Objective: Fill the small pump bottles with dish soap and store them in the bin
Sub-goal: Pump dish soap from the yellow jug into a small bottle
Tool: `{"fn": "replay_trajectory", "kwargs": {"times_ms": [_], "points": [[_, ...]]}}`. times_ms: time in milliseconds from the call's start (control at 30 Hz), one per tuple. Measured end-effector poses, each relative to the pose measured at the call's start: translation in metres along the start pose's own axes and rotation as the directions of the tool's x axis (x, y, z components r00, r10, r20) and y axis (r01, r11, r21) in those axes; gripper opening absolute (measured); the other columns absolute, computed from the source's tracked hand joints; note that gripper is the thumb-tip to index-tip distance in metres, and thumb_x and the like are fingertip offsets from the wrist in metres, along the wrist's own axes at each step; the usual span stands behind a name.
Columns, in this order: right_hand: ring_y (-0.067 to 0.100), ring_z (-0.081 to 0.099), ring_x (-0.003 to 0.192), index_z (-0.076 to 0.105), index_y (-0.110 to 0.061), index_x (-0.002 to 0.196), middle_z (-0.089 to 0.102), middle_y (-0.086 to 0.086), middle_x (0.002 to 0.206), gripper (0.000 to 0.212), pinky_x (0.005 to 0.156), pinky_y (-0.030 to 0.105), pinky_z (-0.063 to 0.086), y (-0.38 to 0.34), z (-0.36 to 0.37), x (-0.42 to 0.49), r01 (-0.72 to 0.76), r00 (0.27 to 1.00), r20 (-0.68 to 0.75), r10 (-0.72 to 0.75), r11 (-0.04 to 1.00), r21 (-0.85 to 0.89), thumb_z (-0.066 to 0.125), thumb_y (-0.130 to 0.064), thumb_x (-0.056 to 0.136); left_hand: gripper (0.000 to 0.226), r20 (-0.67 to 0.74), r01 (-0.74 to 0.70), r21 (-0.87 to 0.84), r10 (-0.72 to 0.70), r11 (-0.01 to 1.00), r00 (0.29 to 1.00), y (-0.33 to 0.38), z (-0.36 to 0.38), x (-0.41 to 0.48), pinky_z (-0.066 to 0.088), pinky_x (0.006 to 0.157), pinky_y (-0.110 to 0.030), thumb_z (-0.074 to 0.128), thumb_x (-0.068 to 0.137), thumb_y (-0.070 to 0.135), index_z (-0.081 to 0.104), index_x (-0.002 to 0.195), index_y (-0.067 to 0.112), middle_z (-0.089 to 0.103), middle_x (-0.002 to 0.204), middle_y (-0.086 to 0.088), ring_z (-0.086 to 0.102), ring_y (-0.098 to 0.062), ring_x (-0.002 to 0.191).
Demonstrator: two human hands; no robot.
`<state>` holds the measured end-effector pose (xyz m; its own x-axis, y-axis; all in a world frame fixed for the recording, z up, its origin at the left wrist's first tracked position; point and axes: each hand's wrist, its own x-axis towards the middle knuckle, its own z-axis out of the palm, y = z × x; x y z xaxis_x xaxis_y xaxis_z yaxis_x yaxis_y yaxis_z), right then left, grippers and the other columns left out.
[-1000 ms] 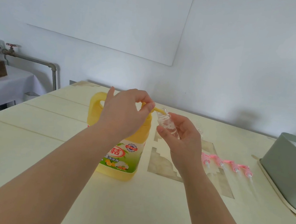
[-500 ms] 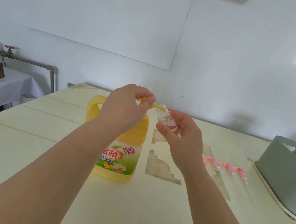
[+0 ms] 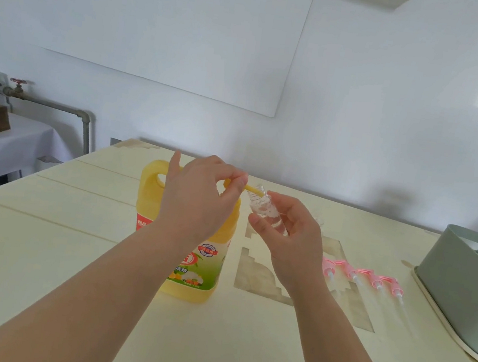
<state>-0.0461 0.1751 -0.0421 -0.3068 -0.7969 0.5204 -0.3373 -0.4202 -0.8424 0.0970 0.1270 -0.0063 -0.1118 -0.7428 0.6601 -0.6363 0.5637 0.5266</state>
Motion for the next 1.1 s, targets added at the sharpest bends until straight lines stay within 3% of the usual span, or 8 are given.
{"fn": "replay_trajectory", "kwargs": {"times_ms": [233,333,433,533,733,867,1100], "points": [[-0.005,0.055,0.067,0.064,-0.031,0.097,0.068,-0.026,0.08,0.032,0.068,0.011,0.046,-0.005,0.0,-0.003,-0.007,1.0,0.013,0.007,1.0,0.016,0.078,-0.01,0.077,0.021,0.099,0.019,0.047,-0.024,0.999,0.995,0.006,-0.013,0.005,0.003,0.115,-0.039,0.046,0.094,0.044,0.065,0.097,0.037,0.06,0.112,0.018,0.045,-0.006,0.118],[0.0,0.055,0.067,0.066,-0.028,0.099,0.07,-0.018,0.082,0.029,0.067,0.021,0.048,-0.006,0.001,-0.003,-0.017,1.0,0.007,0.017,0.999,0.034,0.078,-0.012,0.078,0.018,0.104,0.019,-0.021,-0.017,1.0,0.994,0.007,-0.021,0.01,0.024,0.112,-0.042,0.051,0.092,0.042,0.067,0.096,0.035,0.063,0.111,0.017,0.051,-0.008,0.11],[0.002,0.056,0.067,0.067,-0.025,0.103,0.071,-0.014,0.085,0.029,0.067,0.026,0.048,-0.009,0.002,0.0,-0.01,1.0,-0.005,0.01,0.999,0.03,0.078,-0.015,0.078,0.02,0.085,0.009,-0.045,-0.005,0.999,0.996,0.009,-0.023,0.013,0.04,0.094,-0.029,0.052,0.092,0.042,0.068,0.099,0.033,0.063,0.109,0.017,0.054,-0.007,0.104],[-0.001,0.056,0.066,0.066,-0.027,0.1,0.069,-0.021,0.081,0.029,0.066,0.015,0.046,-0.011,0.001,0.001,0.015,1.0,-0.002,-0.015,1.0,0.02,0.078,-0.013,0.078,0.02,0.091,0.019,-0.096,-0.01,0.995,0.996,0.007,-0.02,0.015,0.036,0.078,-0.021,0.051,0.092,0.043,0.067,0.101,0.034,0.06,0.103,0.02,0.051,-0.001,0.096],[-0.002,0.058,0.069,0.066,-0.025,0.102,0.07,-0.019,0.082,0.031,0.067,0.013,0.047,-0.006,0.0,0.0,0.012,1.0,-0.012,-0.012,1.0,0.021,0.079,-0.011,0.077,0.02,-0.091,-0.116,-0.161,0.102,0.98,0.991,-0.005,0.0,0.003,0.028,0.08,-0.005,0.055,0.092,0.036,0.072,0.097,0.029,0.061,0.092,0.019,0.04,0.005,0.093],[0.012,0.067,0.087,0.067,-0.026,0.104,0.073,-0.009,0.094,0.034,0.079,0.028,0.053,0.002,0.001,0.0,-0.019,1.0,-0.018,0.019,1.0,0.017,0.08,-0.013,0.076,0.027,-0.125,-0.136,-0.165,0.116,0.977,0.985,-0.01,0.01,0.002,0.03,0.086,-0.021,0.05,0.089,0.042,0.073,0.097,0.03,0.062,0.089,0.018,0.045,0.001,0.092],[0.003,0.061,0.074,0.067,-0.023,0.105,0.072,-0.011,0.091,0.033,0.068,0.014,0.047,0.002,0.001,0.0,-0.028,1.0,-0.009,0.028,1.0,0.007,0.079,-0.011,0.077,0.028,-0.151,-0.135,-0.131,0.114,0.982,0.982,-0.01,0.014,-0.001,0.022,0.083,-0.016,0.048,0.088,0.042,0.073,0.096,0.032,0.056,0.083,0.021,0.042,0.003,0.087]]}}
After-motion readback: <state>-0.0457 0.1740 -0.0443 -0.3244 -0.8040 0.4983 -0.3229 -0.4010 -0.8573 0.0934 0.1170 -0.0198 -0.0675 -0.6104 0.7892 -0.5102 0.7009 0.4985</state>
